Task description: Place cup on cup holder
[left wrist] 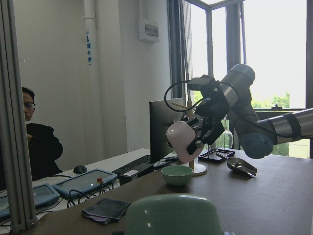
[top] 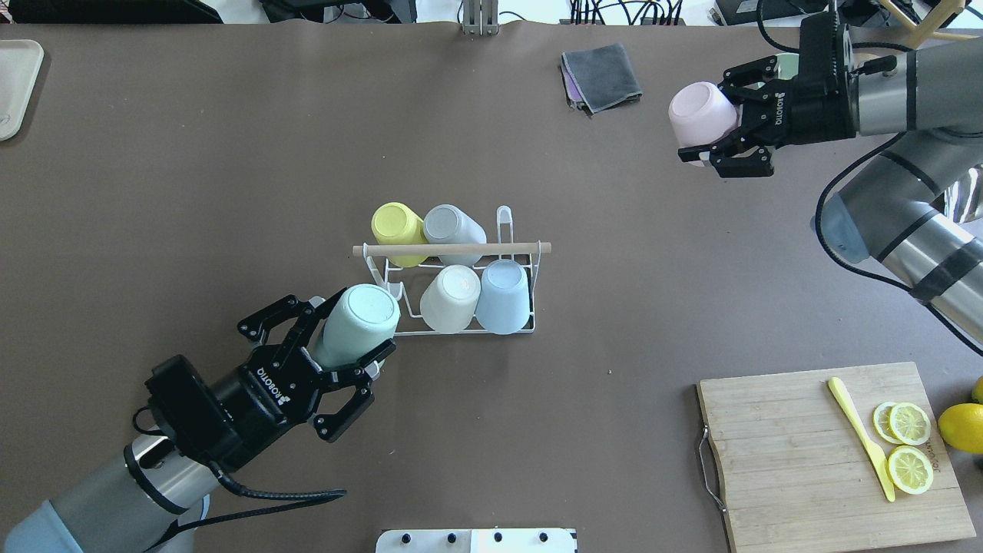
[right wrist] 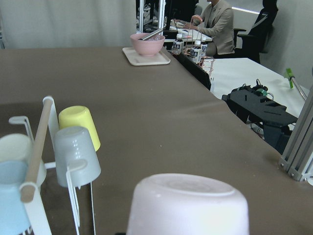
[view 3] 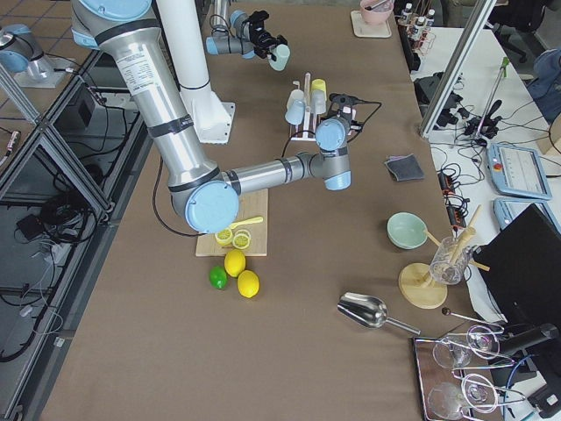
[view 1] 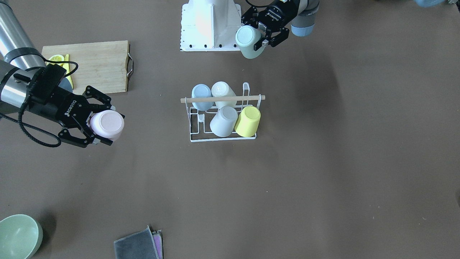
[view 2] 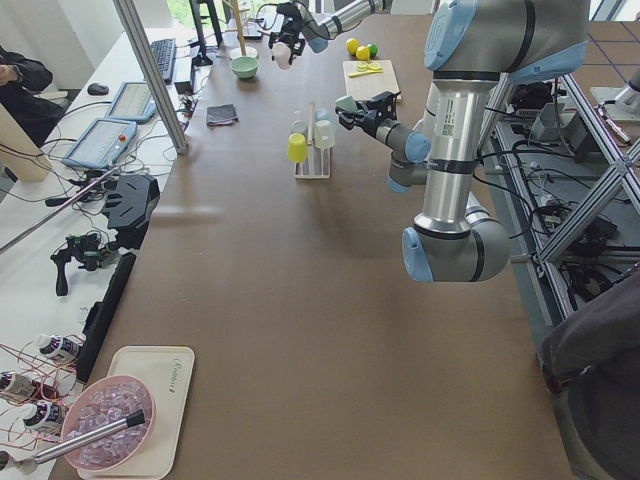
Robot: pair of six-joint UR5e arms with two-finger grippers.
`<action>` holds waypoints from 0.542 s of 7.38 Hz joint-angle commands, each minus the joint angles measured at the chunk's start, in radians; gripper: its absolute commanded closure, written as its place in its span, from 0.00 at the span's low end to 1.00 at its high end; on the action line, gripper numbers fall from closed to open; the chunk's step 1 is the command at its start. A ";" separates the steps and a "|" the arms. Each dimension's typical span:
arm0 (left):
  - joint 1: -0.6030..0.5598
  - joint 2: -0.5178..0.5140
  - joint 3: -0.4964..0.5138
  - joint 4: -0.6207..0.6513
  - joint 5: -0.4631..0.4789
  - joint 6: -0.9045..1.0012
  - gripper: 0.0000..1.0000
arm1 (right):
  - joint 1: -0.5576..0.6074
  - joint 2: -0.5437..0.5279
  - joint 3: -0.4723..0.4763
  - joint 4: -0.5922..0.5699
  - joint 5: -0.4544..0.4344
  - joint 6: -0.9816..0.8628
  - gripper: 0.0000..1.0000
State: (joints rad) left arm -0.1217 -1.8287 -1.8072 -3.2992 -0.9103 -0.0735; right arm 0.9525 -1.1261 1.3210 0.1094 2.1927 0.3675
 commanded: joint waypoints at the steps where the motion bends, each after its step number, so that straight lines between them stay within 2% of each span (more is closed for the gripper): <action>1: -0.051 -0.033 0.029 0.001 -0.005 -0.003 1.00 | -0.054 0.052 -0.037 0.096 -0.117 0.126 1.00; 4: -0.061 -0.069 0.106 0.000 -0.005 -0.006 1.00 | -0.078 0.095 -0.036 0.170 -0.181 0.328 1.00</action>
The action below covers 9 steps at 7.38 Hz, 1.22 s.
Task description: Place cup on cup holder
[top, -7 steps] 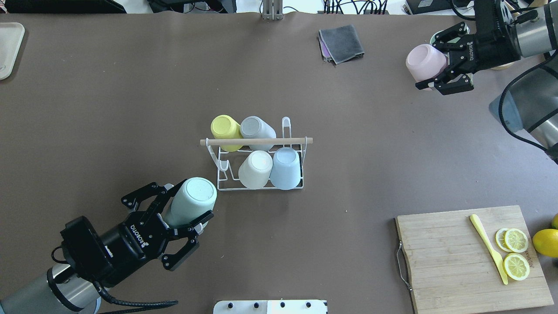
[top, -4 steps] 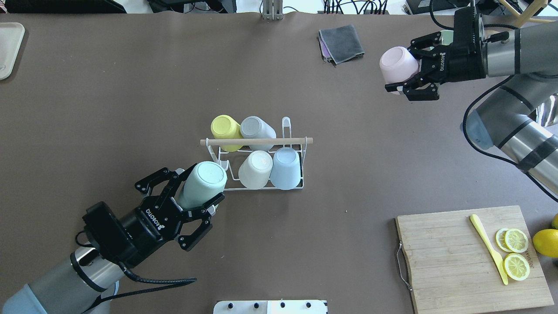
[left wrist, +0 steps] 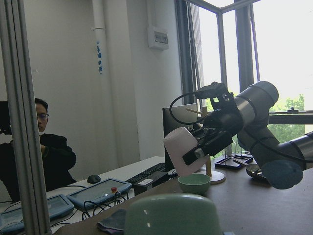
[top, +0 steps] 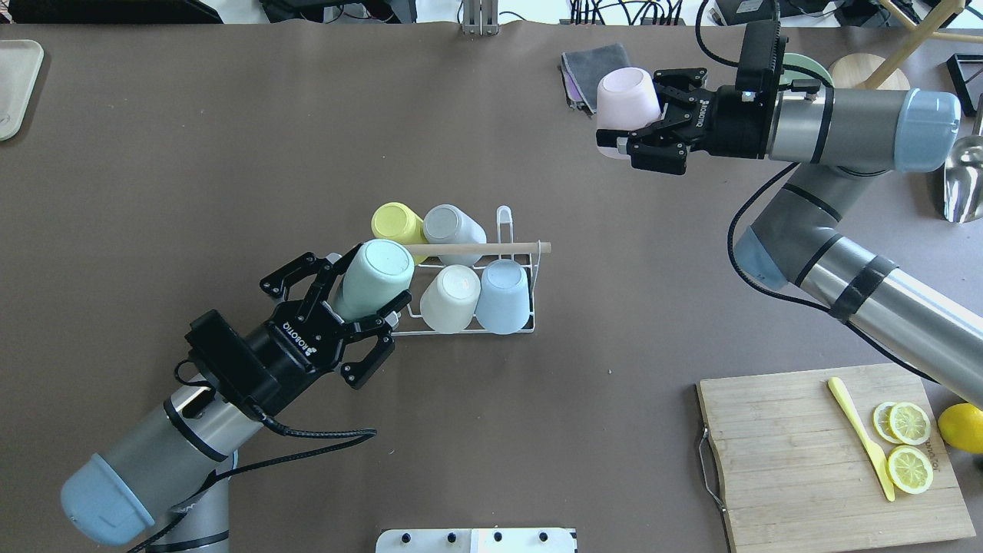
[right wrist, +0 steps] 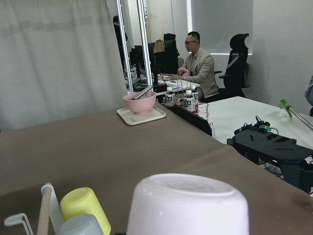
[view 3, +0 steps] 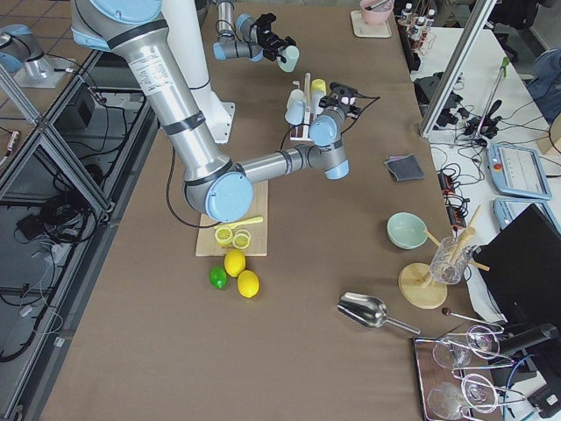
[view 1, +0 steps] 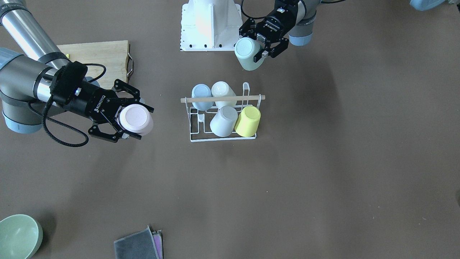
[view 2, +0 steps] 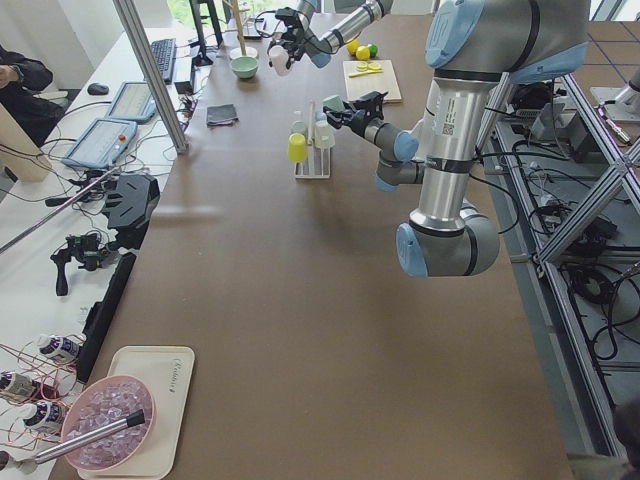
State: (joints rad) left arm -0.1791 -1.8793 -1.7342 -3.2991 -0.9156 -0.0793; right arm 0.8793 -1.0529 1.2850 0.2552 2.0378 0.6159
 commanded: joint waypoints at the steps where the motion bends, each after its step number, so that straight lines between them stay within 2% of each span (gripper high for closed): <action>1: -0.006 -0.030 0.053 0.000 0.000 -0.001 1.00 | -0.011 0.042 0.001 0.026 -0.051 0.109 1.00; 2: -0.010 -0.049 0.071 0.000 0.000 -0.001 1.00 | -0.044 0.048 0.001 0.035 -0.104 0.095 1.00; 6: -0.019 -0.052 0.087 -0.005 0.000 -0.002 1.00 | -0.219 0.073 -0.001 0.032 -0.359 -0.247 1.00; 9: -0.029 -0.066 0.117 -0.007 0.000 -0.004 1.00 | -0.275 0.103 -0.077 0.024 -0.413 -0.433 1.00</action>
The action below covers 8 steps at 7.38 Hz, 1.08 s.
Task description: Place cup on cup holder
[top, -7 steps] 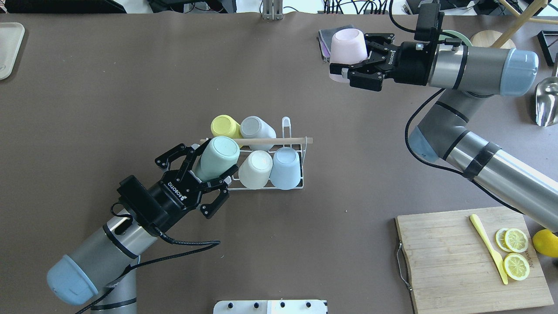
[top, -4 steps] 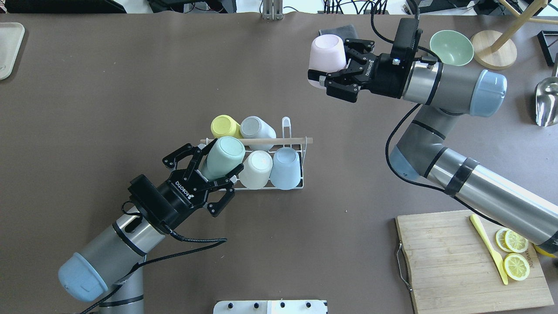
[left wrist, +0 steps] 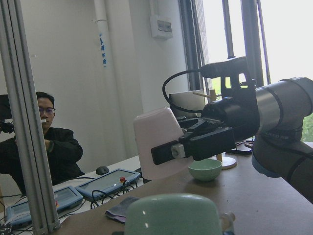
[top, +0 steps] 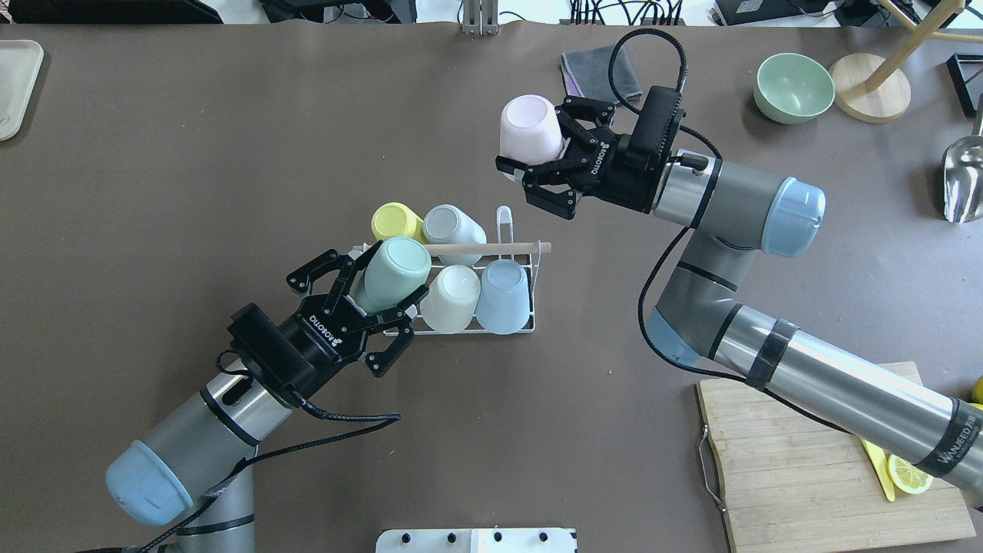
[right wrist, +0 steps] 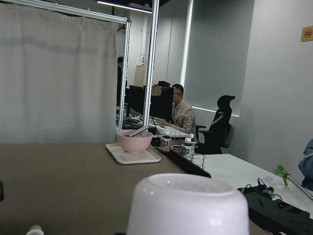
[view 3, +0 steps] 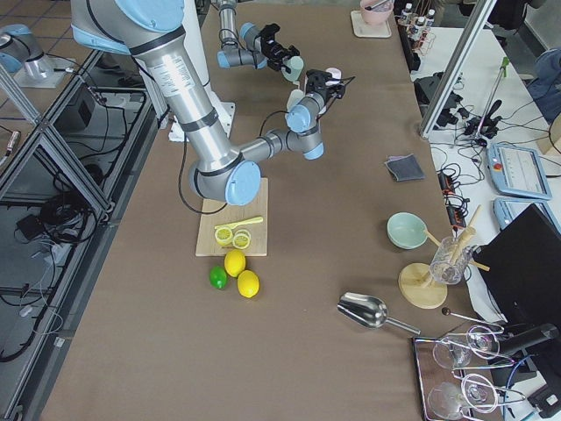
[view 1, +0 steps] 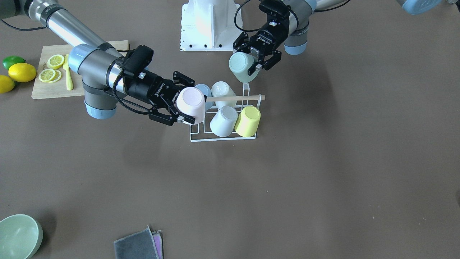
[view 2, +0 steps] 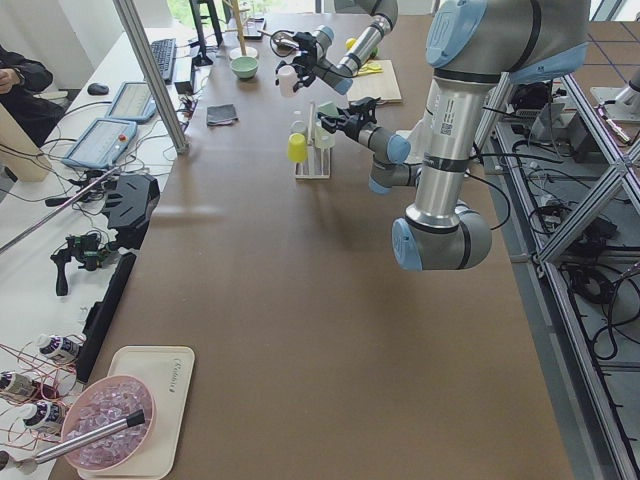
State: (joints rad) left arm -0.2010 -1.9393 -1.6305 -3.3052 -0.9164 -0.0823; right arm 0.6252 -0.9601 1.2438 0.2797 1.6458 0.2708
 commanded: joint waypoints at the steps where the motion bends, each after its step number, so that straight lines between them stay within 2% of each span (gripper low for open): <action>1: -0.015 -0.016 0.026 -0.001 0.001 -0.001 1.00 | -0.024 0.033 -0.079 0.004 -0.026 -0.093 1.00; 8: -0.021 -0.017 0.081 -0.010 -0.001 -0.036 1.00 | -0.042 0.040 -0.109 0.009 -0.008 -0.105 1.00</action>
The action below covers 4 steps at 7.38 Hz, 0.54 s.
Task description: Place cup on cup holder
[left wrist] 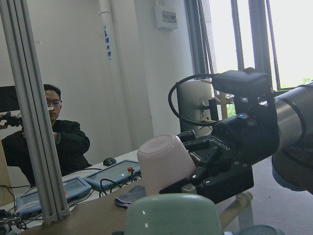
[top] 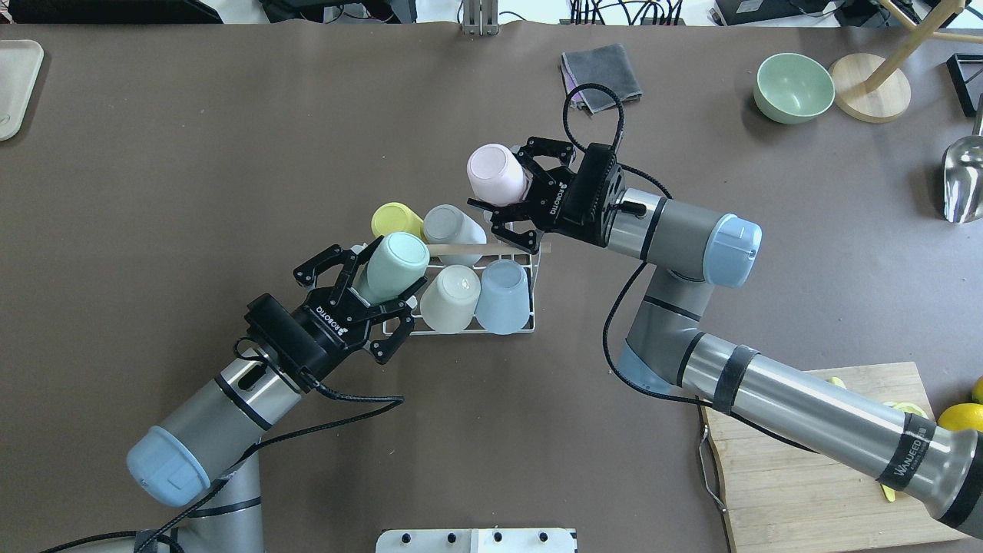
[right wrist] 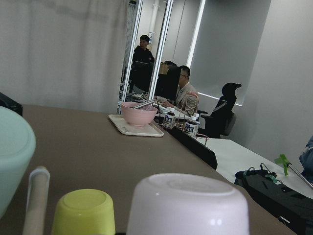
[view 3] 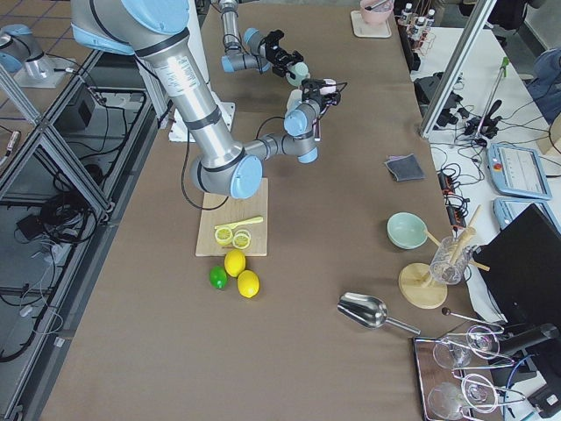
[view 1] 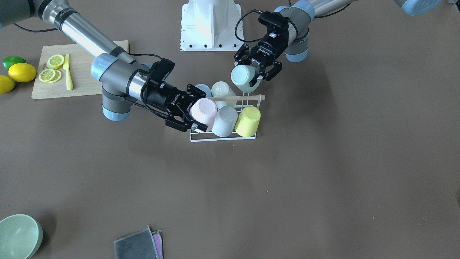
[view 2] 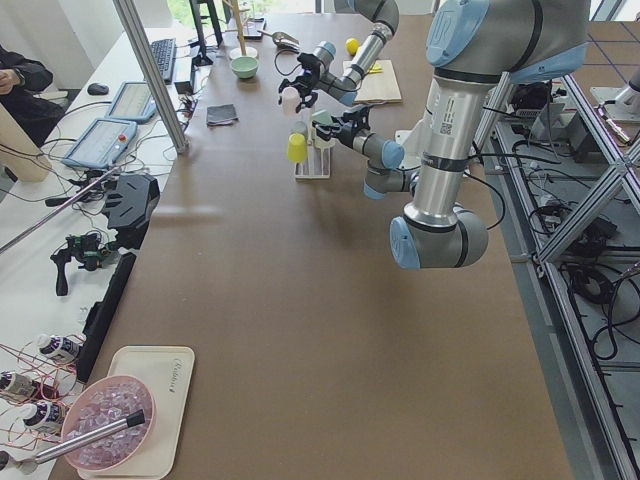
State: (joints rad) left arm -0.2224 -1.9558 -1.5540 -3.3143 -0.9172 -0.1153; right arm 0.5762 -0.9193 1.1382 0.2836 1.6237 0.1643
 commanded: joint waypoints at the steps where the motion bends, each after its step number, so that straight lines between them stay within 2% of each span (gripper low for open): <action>1: 0.000 0.000 0.011 -0.001 0.000 -0.004 1.00 | 0.048 0.002 -0.008 0.008 0.109 0.006 1.00; 4: 0.002 0.000 0.024 -0.001 0.001 -0.003 1.00 | 0.108 0.010 -0.017 0.046 0.353 0.041 1.00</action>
State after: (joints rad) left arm -0.2216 -1.9558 -1.5396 -3.3149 -0.9170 -0.1182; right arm 0.6589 -0.9130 1.1234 0.3178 1.8707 0.1844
